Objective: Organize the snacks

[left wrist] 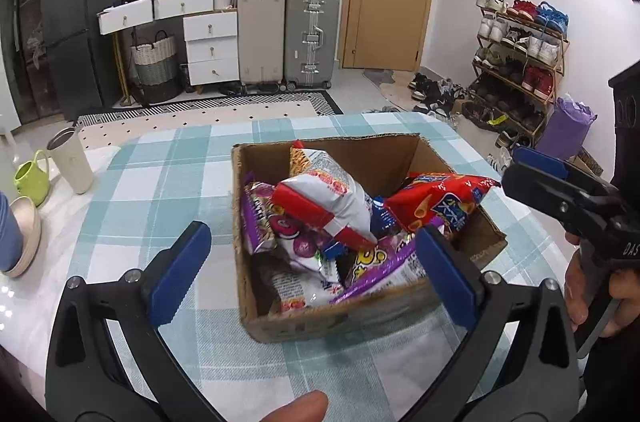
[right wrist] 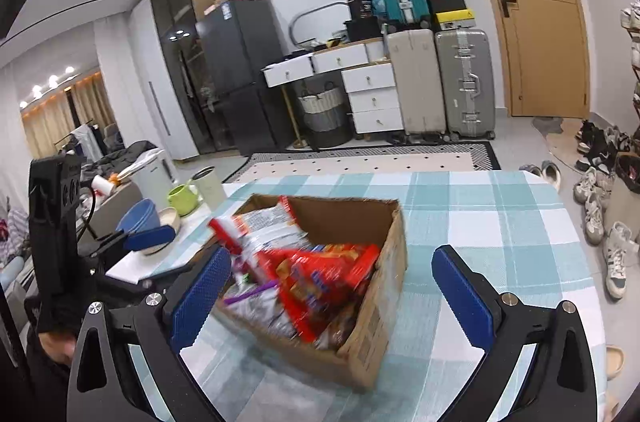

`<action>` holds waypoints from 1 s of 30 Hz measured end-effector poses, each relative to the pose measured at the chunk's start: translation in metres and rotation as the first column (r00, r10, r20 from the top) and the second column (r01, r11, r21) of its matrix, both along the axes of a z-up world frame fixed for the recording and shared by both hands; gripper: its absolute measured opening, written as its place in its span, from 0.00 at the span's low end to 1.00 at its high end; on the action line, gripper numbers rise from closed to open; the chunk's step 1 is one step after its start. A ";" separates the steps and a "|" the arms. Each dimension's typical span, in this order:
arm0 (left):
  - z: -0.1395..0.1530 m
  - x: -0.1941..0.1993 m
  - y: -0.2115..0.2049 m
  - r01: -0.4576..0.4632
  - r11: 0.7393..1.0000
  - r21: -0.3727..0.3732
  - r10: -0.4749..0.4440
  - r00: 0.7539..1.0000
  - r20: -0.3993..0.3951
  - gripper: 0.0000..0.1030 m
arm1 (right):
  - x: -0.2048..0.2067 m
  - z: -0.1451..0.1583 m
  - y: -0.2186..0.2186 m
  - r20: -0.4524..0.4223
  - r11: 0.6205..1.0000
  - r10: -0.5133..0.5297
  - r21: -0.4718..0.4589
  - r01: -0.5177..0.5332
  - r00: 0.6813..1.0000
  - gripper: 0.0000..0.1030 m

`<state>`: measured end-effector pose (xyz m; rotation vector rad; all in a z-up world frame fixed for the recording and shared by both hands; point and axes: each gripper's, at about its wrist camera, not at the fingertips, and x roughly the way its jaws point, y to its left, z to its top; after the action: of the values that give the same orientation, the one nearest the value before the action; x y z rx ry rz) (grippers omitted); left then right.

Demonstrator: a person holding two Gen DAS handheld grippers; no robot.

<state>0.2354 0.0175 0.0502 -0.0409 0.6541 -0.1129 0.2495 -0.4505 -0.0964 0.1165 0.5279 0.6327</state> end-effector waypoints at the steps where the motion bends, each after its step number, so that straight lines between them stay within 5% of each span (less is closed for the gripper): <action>1: 0.002 -0.007 0.001 -0.006 1.000 0.002 0.006 1.000 0.006 0.99 | -0.005 0.000 -0.001 0.009 1.000 0.004 0.004 -0.004 1.000 0.99; 15: 0.007 -0.107 0.013 -0.064 0.998 0.014 0.062 0.992 0.107 0.99 | -0.065 -0.019 -0.001 0.064 0.999 -0.006 -0.047 0.009 0.998 0.99; 23: -0.014 -0.125 0.033 -0.083 0.995 -0.062 0.089 0.991 0.102 0.99 | -0.085 -0.041 -0.012 0.091 0.999 -0.021 -0.027 0.024 0.996 0.99; 30: -0.030 -0.125 0.032 -0.074 0.996 -0.052 0.080 0.989 0.125 0.99 | -0.094 -0.050 -0.014 0.136 0.999 -0.024 -0.023 0.028 0.990 0.99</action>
<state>0.1102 0.0499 0.0201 -0.1035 0.5223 -0.0556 0.1556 -0.4646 -0.1462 0.0569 0.4022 0.6038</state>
